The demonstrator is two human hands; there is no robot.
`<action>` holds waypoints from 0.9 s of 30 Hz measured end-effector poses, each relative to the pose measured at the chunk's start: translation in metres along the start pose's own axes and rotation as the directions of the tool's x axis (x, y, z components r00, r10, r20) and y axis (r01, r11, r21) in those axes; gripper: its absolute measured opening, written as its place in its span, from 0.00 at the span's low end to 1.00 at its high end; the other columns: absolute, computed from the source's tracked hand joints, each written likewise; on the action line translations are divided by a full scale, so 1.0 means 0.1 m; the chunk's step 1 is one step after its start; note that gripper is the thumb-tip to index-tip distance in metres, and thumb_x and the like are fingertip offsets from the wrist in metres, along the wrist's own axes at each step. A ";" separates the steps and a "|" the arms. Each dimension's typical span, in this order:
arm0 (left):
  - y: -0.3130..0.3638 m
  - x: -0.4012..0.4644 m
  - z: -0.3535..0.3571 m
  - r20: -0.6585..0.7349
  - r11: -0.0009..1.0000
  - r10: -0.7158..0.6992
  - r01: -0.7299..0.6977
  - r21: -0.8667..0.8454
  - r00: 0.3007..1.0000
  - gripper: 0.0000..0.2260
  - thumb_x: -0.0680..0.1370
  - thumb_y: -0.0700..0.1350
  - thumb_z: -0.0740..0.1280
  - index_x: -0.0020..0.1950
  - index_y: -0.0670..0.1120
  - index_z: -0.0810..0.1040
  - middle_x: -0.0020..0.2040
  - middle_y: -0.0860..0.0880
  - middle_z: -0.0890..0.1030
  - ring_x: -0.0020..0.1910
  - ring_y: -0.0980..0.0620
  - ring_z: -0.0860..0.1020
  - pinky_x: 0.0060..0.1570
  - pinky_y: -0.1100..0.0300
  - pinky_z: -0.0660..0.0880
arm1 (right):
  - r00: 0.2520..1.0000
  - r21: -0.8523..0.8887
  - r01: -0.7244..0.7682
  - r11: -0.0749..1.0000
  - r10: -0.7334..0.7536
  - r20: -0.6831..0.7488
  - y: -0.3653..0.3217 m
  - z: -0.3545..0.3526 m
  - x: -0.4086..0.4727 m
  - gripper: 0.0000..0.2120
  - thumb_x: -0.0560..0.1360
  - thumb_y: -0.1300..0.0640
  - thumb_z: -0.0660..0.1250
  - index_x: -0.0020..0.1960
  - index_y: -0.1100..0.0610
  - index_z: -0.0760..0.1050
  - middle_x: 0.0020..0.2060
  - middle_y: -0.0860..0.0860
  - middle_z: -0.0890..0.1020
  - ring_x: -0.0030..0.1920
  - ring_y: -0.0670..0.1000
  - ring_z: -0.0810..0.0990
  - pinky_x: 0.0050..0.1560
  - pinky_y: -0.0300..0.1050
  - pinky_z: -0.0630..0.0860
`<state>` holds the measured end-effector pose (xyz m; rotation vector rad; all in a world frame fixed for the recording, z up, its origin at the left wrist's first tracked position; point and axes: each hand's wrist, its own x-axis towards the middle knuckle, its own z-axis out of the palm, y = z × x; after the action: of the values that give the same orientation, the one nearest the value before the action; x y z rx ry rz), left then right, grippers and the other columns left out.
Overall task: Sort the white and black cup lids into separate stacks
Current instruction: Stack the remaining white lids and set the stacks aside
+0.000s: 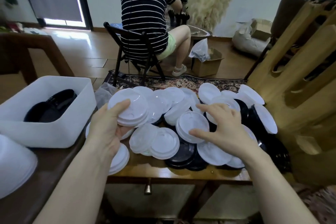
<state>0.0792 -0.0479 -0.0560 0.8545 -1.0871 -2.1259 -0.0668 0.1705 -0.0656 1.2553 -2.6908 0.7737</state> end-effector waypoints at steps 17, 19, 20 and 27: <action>-0.05 -0.23 0.11 0.275 0.948 -0.232 0.280 -0.151 0.933 0.19 0.79 0.44 0.62 0.68 0.38 0.74 0.63 0.37 0.80 0.58 0.37 0.81 0.50 0.44 0.78 | 0.998 0.085 0.033 0.996 -0.028 -0.058 -0.16 -0.16 -0.10 0.40 0.59 0.32 0.59 0.70 0.43 0.65 0.56 0.35 0.69 0.64 0.27 0.57 0.74 0.44 0.32; -0.06 -0.25 0.11 0.285 0.944 -0.227 0.282 -0.171 0.931 0.18 0.79 0.44 0.63 0.66 0.39 0.74 0.60 0.38 0.82 0.53 0.39 0.81 0.49 0.45 0.79 | 0.997 0.193 -0.004 0.981 0.019 -0.074 -0.22 -0.17 -0.13 0.37 0.60 0.34 0.62 0.68 0.40 0.64 0.56 0.32 0.68 0.65 0.33 0.56 0.73 0.48 0.46; -0.06 -0.26 0.11 0.291 0.945 -0.217 0.275 -0.175 0.932 0.17 0.79 0.45 0.63 0.66 0.40 0.74 0.58 0.38 0.82 0.53 0.39 0.81 0.51 0.45 0.79 | 0.994 0.262 -0.012 0.965 0.039 -0.100 -0.24 -0.17 -0.13 0.36 0.61 0.35 0.63 0.67 0.37 0.63 0.57 0.32 0.68 0.67 0.40 0.56 0.69 0.47 0.53; -0.13 -0.31 0.16 0.406 0.940 -0.158 0.263 -0.216 0.900 0.16 0.77 0.48 0.64 0.61 0.42 0.79 0.60 0.39 0.83 0.62 0.38 0.80 0.63 0.41 0.74 | 0.950 0.457 0.201 0.866 -0.058 -0.308 -0.51 0.02 -0.03 0.36 0.66 0.41 0.69 0.71 0.44 0.61 0.62 0.38 0.68 0.64 0.39 0.68 0.61 0.28 0.66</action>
<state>0.0831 -0.0113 -0.0518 0.4532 -0.8862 -2.6304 -0.0269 0.1436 -0.0472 1.2686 -2.2228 1.5459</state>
